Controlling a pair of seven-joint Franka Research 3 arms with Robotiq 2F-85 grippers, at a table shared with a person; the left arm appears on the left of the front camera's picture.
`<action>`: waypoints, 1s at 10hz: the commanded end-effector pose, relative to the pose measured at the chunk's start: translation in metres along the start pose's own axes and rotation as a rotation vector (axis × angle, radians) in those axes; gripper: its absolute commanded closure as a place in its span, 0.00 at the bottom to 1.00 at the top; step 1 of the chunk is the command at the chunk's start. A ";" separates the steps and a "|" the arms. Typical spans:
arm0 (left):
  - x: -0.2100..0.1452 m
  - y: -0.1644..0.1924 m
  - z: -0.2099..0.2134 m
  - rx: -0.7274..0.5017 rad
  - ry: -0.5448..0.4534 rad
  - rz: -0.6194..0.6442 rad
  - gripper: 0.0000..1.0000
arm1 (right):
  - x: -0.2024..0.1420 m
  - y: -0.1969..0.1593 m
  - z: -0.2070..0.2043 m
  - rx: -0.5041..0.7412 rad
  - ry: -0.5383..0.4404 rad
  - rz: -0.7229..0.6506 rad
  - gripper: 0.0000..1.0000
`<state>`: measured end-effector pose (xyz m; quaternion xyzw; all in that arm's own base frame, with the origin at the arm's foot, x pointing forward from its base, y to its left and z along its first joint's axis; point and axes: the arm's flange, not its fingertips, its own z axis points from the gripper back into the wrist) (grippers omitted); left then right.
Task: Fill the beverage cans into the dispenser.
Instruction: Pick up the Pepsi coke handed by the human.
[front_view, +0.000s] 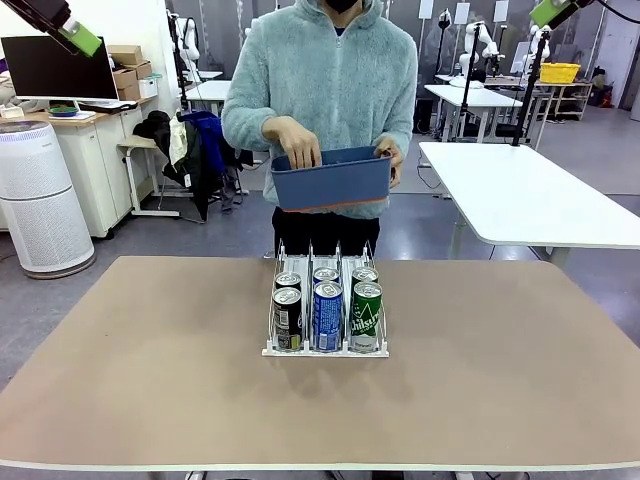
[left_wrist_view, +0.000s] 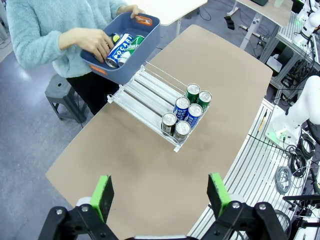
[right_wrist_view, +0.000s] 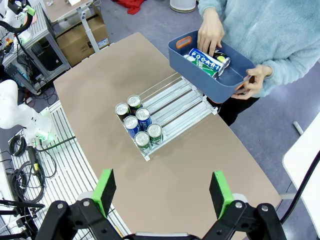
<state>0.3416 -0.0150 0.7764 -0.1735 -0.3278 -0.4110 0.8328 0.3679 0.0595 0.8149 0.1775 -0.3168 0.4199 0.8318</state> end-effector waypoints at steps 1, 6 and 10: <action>-0.001 0.002 0.003 -0.015 -0.001 0.015 0.00 | 0.000 0.002 0.000 0.008 0.001 -0.008 0.00; -0.001 0.002 0.003 -0.015 -0.001 0.015 0.00 | 0.000 0.002 0.000 0.008 0.001 -0.008 0.00; -0.001 0.002 0.003 -0.015 -0.001 0.015 0.00 | 0.000 0.002 0.000 0.008 0.001 -0.008 0.00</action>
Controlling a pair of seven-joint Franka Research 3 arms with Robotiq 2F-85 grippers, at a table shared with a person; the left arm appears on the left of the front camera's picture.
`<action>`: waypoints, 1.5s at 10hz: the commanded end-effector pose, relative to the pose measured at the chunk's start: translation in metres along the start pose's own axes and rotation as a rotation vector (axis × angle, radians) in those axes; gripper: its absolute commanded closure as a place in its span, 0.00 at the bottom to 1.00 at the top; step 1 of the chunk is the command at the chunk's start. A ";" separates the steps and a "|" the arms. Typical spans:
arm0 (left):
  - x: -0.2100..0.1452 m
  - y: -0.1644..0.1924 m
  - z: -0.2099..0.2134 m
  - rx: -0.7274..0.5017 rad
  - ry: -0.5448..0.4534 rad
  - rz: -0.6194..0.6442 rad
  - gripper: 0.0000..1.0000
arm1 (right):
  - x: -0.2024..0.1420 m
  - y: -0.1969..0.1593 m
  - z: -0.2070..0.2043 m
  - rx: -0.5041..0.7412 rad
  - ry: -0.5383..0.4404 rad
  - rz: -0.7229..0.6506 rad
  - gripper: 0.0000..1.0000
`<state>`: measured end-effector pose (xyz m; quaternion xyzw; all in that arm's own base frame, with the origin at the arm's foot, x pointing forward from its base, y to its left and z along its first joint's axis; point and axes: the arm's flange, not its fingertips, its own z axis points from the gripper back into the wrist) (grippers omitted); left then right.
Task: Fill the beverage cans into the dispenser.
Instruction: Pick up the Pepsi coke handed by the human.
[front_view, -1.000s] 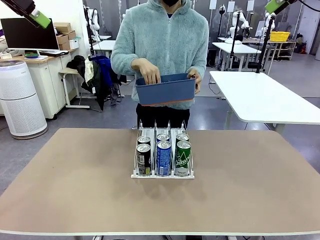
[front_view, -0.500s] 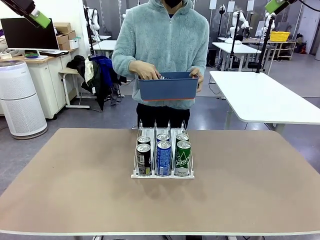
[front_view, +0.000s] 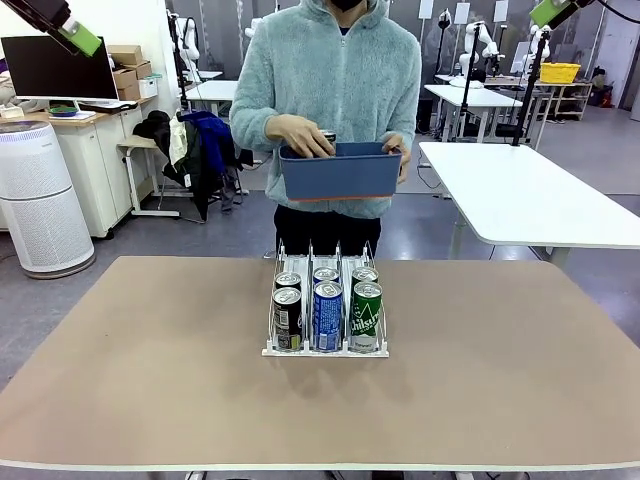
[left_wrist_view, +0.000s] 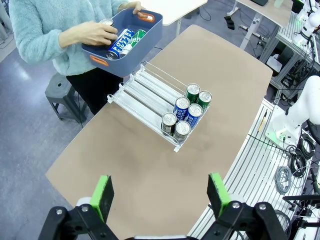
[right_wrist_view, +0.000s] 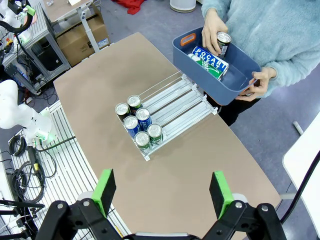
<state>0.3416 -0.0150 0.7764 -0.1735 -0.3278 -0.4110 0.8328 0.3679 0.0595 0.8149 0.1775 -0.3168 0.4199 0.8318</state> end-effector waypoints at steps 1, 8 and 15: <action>-0.001 0.002 0.003 -0.015 -0.001 0.015 0.00 | 0.000 0.002 0.000 0.008 0.001 -0.008 0.00; -0.001 0.002 0.003 -0.015 -0.001 0.015 0.00 | 0.000 0.002 0.000 0.008 0.001 -0.008 0.00; -0.001 0.002 0.003 -0.015 -0.001 0.015 0.00 | 0.000 0.002 0.000 0.008 0.001 -0.008 0.00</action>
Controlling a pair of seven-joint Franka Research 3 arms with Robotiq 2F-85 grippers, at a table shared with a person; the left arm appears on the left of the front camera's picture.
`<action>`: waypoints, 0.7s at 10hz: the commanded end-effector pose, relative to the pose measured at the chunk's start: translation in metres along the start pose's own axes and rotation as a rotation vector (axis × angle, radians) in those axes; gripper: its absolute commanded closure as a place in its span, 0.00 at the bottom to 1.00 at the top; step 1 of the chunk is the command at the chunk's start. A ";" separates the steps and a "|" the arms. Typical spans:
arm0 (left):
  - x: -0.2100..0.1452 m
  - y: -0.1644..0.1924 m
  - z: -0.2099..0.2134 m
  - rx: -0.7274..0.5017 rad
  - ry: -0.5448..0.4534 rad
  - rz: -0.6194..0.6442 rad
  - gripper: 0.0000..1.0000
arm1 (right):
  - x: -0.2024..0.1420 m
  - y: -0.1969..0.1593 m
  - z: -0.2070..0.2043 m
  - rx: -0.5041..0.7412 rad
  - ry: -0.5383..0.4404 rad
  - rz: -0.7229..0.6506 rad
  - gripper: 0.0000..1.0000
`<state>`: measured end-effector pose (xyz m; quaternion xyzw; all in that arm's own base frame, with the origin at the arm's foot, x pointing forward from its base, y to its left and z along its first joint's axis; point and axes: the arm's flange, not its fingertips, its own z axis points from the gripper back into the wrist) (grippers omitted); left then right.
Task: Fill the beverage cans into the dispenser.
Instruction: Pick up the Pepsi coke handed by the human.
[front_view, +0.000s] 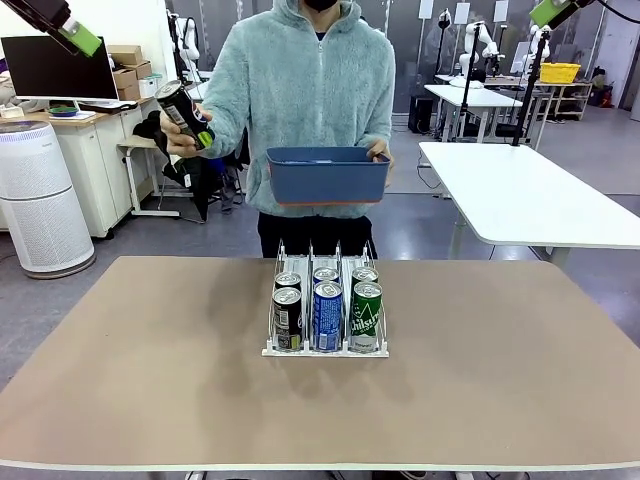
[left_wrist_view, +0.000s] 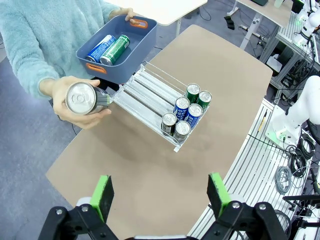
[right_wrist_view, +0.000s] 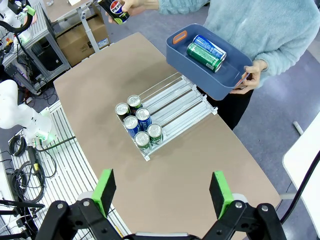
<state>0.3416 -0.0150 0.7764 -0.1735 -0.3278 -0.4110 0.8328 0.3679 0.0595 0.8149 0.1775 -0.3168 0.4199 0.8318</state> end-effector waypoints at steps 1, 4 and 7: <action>-0.001 0.002 0.003 -0.015 -0.001 0.015 0.00 | 0.000 0.002 0.000 0.008 0.001 -0.008 0.00; -0.001 0.002 0.003 -0.015 -0.001 0.015 0.00 | 0.000 0.002 0.000 0.008 0.001 -0.008 0.00; -0.001 0.002 0.003 -0.015 -0.001 0.015 0.00 | 0.000 0.002 0.000 0.008 0.001 -0.008 0.00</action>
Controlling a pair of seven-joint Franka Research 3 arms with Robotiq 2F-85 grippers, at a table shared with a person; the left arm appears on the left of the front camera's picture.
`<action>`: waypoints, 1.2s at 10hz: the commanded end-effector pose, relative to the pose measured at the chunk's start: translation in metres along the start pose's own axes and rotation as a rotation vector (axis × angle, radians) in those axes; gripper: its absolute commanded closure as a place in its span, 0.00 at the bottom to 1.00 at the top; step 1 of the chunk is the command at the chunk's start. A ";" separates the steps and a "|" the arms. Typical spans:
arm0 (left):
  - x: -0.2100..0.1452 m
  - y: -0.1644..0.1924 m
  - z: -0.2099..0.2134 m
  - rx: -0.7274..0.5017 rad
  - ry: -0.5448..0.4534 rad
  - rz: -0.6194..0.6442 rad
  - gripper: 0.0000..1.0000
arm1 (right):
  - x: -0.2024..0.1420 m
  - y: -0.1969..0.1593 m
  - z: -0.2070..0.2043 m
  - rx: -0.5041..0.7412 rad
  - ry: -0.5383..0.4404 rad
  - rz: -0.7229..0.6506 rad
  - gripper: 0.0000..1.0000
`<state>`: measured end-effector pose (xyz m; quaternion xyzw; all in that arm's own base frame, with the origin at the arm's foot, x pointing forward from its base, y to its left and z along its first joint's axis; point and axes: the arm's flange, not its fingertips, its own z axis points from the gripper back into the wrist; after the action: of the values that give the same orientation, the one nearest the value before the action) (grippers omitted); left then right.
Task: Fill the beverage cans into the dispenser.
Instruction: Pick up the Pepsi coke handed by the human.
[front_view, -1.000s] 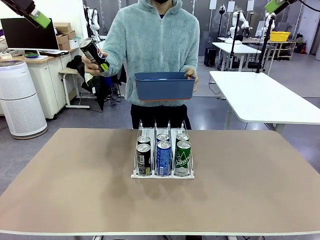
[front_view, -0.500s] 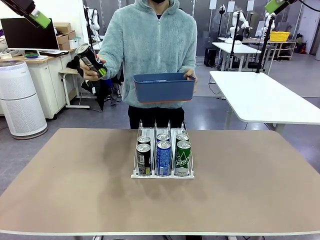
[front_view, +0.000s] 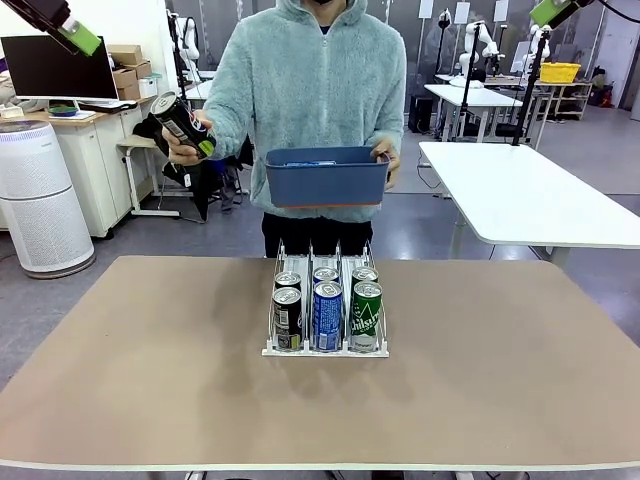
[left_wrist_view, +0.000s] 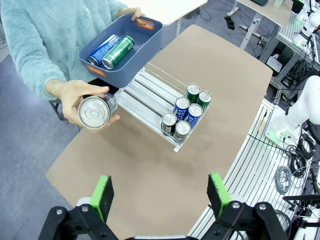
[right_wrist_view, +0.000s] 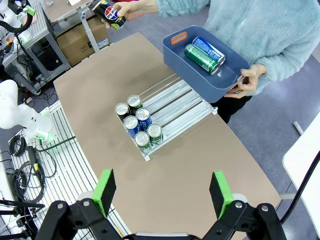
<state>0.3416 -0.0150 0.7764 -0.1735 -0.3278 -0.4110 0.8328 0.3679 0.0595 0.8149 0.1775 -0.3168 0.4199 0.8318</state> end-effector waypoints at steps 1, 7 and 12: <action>-0.001 0.002 0.003 -0.015 -0.001 0.015 0.00 | 0.000 0.002 0.000 0.008 0.001 -0.008 0.00; -0.001 0.002 0.003 -0.015 -0.001 0.015 0.00 | 0.000 0.002 0.000 0.008 0.001 -0.008 0.00; -0.001 0.002 0.003 -0.015 -0.001 0.015 0.00 | 0.000 0.002 0.000 0.008 0.001 -0.008 0.00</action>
<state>0.3416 -0.0150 0.7764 -0.1735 -0.3277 -0.4110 0.8328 0.3679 0.0595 0.8149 0.1775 -0.3168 0.4199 0.8318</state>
